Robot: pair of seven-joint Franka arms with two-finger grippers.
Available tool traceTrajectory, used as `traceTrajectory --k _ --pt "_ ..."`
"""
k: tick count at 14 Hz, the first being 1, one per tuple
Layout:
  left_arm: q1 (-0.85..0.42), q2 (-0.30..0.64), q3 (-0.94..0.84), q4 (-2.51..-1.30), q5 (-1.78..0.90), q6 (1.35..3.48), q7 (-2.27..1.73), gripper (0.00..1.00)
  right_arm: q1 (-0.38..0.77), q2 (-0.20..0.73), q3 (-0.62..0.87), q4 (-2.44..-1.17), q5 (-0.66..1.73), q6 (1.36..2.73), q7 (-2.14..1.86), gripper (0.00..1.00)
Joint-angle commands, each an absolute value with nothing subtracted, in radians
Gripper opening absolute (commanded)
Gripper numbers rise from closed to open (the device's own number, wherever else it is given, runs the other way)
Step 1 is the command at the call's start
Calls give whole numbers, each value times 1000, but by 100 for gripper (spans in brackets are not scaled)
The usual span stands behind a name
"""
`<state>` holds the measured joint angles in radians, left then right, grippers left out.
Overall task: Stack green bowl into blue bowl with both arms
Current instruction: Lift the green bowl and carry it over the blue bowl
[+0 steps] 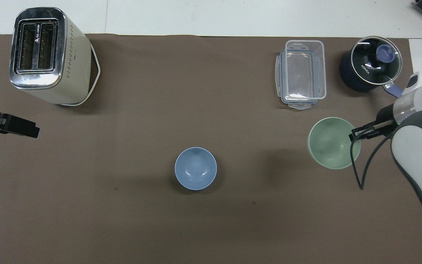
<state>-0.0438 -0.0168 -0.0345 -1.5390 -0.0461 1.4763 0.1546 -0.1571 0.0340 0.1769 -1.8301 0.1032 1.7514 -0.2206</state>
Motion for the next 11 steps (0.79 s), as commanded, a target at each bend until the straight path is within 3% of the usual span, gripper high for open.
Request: traceTrajectory --k 1,5,11 --pt "-35 -43 -41 -1572 -46 1496 138 100 -164 31 283 -1812 123 1739 -65 0" --pt "-38 -43 -41 -1572 -46 1499 138 100 -150 38 431 -1819 124 1775 173 0" --pt "-40 -43 -41 -1572 -46 1502 138 100 70 112 436 -1825 123 1914 500 0"
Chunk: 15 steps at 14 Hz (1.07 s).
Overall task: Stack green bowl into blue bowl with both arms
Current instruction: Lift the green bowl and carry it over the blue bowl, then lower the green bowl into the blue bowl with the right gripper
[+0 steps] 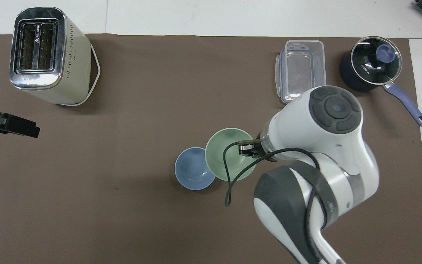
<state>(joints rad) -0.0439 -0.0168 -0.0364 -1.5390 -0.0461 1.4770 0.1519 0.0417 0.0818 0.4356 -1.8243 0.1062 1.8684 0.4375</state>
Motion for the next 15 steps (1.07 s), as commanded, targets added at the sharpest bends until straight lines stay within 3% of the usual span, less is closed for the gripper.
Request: traceTrajectory --k 1,8,15 --pt "-40 -43 -41 -1572 -46 1502 138 100 96 127 436 -1825 123 1939 532 0" --pt "-41 -43 -41 -1572 -46 1506 138 100 196 178 436 -1928 123 2124 571 0" --pt "-43 -43 -41 -1572 -46 1509 138 100 198 253 436 -1937 124 2177 540 0"
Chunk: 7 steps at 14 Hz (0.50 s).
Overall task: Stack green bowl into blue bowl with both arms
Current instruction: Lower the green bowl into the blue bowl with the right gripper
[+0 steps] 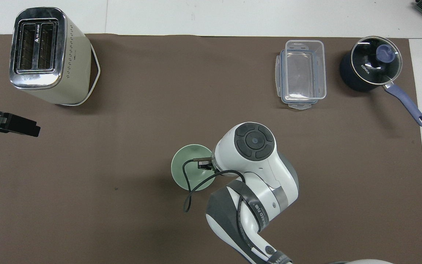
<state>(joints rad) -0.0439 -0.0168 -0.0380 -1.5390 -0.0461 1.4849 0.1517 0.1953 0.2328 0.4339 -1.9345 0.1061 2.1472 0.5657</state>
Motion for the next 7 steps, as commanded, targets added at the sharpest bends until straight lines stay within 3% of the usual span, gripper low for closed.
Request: traceTrajectory --k 1,7 --pt "-43 -43 -41 -1572 -46 1509 138 100 198 252 436 -1939 124 2177 535 0" --pt "-43 -43 -43 -1574 -46 1509 138 100 198 252 434 -1953 123 2183 529 0"
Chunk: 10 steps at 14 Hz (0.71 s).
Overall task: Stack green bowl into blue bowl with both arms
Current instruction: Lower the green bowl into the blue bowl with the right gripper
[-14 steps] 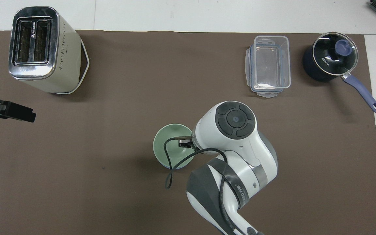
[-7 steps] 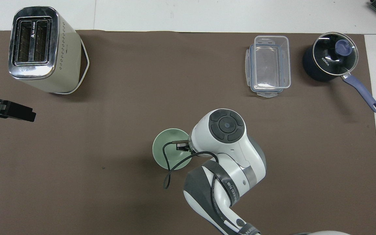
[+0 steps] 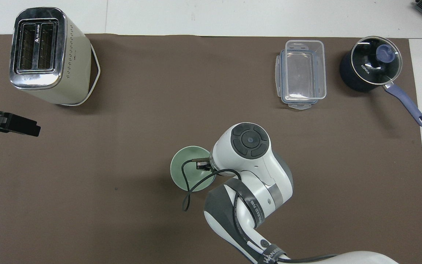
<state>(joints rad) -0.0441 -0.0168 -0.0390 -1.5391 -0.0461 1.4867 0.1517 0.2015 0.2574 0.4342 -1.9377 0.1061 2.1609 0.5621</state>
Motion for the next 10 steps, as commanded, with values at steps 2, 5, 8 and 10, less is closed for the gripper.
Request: traceTrajectory --k 2,5,8,10 --pt "-43 -43 -43 -1574 -46 1506 138 100 193 255 434 -1953 121 2206 511 0" --pt "-43 -43 -43 -1574 -46 1506 138 100 189 258 434 -1953 121 2214 506 0" --pt "-43 -43 -43 -1574 -46 1505 138 100 189 265 434 -1953 121 2217 506 0" --pt "-43 -43 -43 -1574 -46 1505 138 100 190 265 434 -1954 121 2233 508 0"
